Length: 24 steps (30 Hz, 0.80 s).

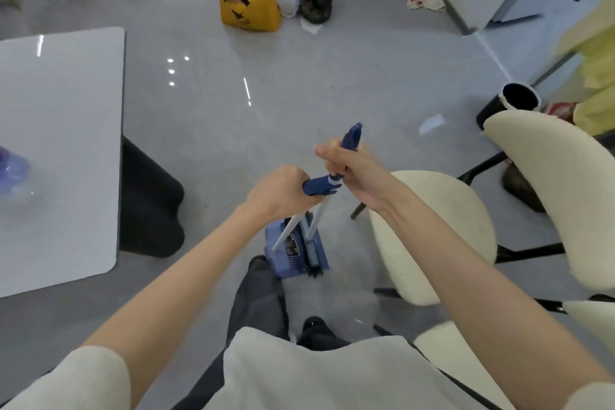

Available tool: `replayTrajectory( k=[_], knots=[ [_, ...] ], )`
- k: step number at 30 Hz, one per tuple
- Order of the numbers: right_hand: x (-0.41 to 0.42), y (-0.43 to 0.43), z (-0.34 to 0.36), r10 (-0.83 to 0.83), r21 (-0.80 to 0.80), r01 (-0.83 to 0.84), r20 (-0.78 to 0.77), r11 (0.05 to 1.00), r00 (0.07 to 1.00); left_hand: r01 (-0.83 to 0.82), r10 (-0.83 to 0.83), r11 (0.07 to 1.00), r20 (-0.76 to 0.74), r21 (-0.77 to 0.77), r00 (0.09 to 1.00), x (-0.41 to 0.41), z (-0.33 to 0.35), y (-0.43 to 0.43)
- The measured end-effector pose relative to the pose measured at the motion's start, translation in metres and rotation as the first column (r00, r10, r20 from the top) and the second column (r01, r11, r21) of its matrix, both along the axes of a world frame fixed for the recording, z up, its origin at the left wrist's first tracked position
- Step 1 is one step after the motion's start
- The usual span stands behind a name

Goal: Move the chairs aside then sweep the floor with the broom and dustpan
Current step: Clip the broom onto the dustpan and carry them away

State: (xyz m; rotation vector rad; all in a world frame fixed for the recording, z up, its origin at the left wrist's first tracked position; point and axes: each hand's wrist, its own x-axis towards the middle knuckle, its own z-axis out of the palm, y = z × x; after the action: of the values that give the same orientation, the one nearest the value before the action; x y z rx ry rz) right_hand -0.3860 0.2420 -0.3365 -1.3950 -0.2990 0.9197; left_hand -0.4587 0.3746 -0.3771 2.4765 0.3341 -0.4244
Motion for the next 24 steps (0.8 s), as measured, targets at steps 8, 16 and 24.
replayTrajectory(
  k=[8, 16, 24],
  knots=[
    [0.132, 0.049, -0.013, -0.035, -0.217, 0.112, 0.332, 0.97, 0.943, 0.074, -0.084, 0.991, 0.082, 0.112, 0.993, 0.141, 0.014, 0.093],
    [0.243, 0.114, -0.003, -0.069, -0.399, 0.297, 0.495, 0.868, 0.866, 0.308, -0.327, 0.942, 0.158, 0.135, 0.932, 0.291, 0.038, 0.154],
    [0.379, 0.144, 0.002, -0.237, -0.356, 0.536, 0.618, 0.766, 0.749, 0.356, -0.432, 0.89, 0.275, 0.286, 0.859, 0.444, 0.05, 0.197]
  ],
)
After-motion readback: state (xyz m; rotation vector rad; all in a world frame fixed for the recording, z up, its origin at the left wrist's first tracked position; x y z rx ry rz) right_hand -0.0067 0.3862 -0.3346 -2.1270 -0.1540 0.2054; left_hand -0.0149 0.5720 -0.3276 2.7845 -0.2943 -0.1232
